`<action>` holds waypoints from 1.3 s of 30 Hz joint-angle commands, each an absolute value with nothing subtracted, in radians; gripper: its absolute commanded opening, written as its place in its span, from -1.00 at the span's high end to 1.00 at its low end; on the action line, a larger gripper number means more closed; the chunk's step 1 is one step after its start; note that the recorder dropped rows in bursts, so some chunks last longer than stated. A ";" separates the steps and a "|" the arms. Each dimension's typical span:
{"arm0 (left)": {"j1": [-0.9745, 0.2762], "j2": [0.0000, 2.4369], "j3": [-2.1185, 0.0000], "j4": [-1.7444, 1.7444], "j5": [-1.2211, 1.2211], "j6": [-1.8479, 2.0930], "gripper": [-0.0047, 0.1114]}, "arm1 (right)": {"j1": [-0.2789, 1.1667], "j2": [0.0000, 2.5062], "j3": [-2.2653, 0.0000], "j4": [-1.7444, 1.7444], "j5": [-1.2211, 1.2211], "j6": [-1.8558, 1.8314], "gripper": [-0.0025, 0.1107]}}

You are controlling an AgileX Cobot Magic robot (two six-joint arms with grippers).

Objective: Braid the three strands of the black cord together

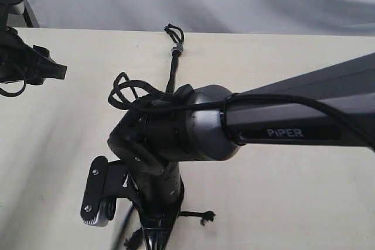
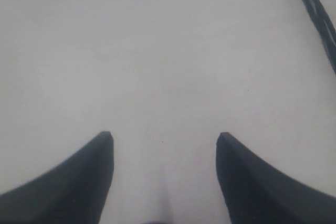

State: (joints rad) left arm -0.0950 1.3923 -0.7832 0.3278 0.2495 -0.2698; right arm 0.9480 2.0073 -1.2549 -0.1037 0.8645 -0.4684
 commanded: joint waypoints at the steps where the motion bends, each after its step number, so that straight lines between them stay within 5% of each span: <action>1: -0.093 1.386 -0.776 0.329 0.246 -0.273 -0.04 | 0.940 1.990 -1.255 -0.047 0.870 -0.559 0.95; 21: -0.093 1.386 -0.774 0.329 0.244 -0.273 -0.04 | 0.769 1.990 -1.255 -0.079 0.866 -0.530 0.92; 23: -0.093 1.386 -0.774 0.329 0.244 -0.275 -0.04 | 0.771 1.990 -1.255 -0.081 0.853 -0.512 0.78; 32: -0.093 1.386 -0.774 0.301 0.244 -0.278 -0.04 | 0.769 1.906 -1.255 -0.091 0.847 -0.498 -0.45; 37: -0.109 1.380 -0.774 0.240 0.244 -0.260 -0.03 | 0.769 1.608 -1.255 -0.268 0.828 -0.276 -0.46; 39: -0.170 1.333 -0.774 0.238 0.244 -0.247 0.28 | 0.769 1.428 -1.240 -0.344 0.836 -0.142 -0.23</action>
